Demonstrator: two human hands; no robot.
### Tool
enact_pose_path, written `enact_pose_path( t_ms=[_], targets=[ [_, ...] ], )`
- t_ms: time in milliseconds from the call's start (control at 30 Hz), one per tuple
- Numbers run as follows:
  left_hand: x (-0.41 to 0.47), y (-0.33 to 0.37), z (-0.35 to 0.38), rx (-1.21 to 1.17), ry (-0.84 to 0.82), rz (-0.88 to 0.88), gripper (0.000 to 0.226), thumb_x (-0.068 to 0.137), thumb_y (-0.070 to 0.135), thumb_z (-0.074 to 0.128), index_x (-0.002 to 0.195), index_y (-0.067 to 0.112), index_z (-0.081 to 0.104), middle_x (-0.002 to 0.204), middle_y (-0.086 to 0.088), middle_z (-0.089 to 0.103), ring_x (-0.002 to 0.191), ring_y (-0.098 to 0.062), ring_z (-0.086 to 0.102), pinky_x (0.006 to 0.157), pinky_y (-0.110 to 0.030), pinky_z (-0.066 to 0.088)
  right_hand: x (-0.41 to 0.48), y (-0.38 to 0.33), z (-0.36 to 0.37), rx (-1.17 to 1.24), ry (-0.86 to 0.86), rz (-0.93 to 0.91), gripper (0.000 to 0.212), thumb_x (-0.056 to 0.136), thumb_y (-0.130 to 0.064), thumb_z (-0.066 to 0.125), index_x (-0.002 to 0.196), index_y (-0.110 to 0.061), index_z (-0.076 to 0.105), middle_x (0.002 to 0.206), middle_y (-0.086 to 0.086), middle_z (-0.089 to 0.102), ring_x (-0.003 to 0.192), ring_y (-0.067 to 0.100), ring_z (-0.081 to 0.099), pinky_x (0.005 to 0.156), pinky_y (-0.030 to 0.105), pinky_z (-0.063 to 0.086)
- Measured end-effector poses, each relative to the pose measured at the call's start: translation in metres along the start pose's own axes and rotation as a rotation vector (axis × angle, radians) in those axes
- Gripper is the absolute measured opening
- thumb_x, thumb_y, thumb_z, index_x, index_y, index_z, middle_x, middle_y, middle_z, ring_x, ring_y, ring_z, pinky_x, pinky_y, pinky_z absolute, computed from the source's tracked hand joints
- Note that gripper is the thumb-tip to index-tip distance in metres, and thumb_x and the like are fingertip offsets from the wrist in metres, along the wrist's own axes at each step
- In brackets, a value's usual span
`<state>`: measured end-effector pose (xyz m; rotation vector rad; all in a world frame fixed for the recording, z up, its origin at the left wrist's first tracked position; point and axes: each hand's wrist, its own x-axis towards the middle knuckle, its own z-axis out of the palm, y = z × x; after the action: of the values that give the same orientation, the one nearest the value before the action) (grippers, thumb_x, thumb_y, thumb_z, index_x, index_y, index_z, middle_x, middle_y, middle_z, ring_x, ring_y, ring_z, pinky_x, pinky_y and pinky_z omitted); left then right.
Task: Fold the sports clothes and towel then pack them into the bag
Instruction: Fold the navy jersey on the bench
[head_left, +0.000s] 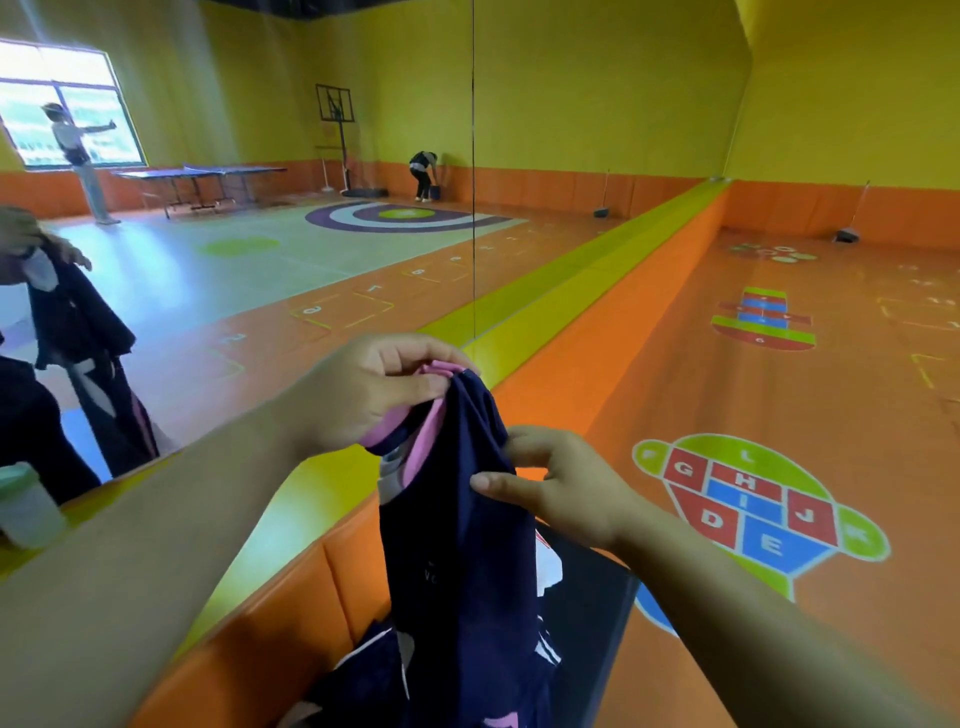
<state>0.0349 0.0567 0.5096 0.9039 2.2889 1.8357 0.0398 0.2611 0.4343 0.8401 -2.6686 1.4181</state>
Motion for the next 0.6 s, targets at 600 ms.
enact_pose_path(
  t_ms=[600],
  targets=[
    [0.009, -0.033, -0.020, 0.731, 0.575, 0.093, 0.024, 0.097, 0.005, 0.041, 0.113, 0.011, 0.058, 0.113, 0.002, 0.058, 0.105, -0.012, 0.050, 0.080, -0.007, 0.032, 0.010, 0.022, -0.019, -0.369, 0.153, 0.164, 0.017, 0.090, -0.029, 0.062, 0.076, -0.021, 0.057, 0.063, -0.009, 0.049, 0.064, 0.013, 0.046, 0.056, 0.029, 0.030]
  ],
)
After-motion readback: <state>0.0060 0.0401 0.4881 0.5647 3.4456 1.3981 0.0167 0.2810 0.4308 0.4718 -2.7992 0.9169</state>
